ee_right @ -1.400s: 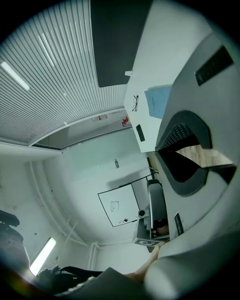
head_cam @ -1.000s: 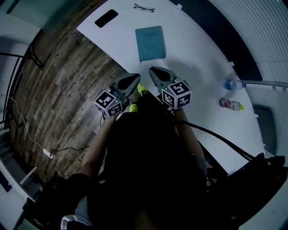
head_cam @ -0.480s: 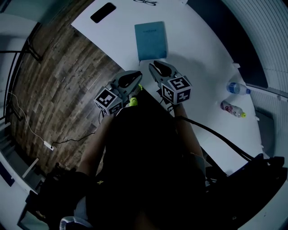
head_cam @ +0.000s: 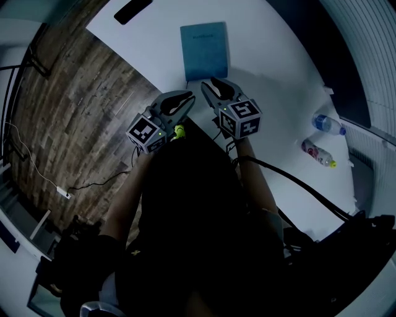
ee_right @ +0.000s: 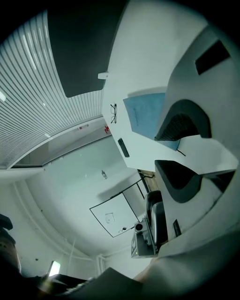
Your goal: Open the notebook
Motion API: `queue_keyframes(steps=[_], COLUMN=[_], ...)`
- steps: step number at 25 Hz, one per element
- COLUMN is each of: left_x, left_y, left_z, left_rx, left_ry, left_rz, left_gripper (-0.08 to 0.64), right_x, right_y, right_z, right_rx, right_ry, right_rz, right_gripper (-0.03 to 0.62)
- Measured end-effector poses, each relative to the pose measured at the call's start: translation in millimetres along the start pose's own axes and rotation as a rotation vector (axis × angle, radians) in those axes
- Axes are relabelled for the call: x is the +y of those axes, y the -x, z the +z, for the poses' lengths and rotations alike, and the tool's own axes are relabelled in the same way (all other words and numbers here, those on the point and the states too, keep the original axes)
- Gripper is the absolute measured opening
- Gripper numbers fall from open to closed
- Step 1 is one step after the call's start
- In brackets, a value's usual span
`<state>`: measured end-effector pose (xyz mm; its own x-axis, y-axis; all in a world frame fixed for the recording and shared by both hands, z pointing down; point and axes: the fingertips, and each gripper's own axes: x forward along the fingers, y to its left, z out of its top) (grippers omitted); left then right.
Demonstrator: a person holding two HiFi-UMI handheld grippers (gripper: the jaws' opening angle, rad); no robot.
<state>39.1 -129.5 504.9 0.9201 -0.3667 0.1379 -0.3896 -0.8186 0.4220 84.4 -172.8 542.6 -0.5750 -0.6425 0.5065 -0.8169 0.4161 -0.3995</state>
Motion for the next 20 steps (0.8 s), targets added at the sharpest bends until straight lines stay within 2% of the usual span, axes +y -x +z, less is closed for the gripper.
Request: queue_keyframes(steps=[7,11,15,20], left_x=[15,22,23,25], left_y=[-14,-19,-23,-25], left_z=[-11,-15,-25,-29], left_rx=[0.005,-0.018,0.002,-0.008], left_ry=[0.003,0.024,0.016,0.036], left_rz=[0.004,0.001,-0.009,-0.016], left_gripper=[0.075,0.077,0.094,0.118], right_x=[-20,-32,-48,-67], right_y=[-12,-18,-23,-27], right_z=[-10,-16,-25,-29], right_rx=[0.053,0.087,0.122,0.146], right_ry=[-0.017,-0.037,-0.062,-0.066], right_rz=[-0.025,-0.059,-0.087,-0.136], right_gripper=[0.156,0.210,0.253,0.276])
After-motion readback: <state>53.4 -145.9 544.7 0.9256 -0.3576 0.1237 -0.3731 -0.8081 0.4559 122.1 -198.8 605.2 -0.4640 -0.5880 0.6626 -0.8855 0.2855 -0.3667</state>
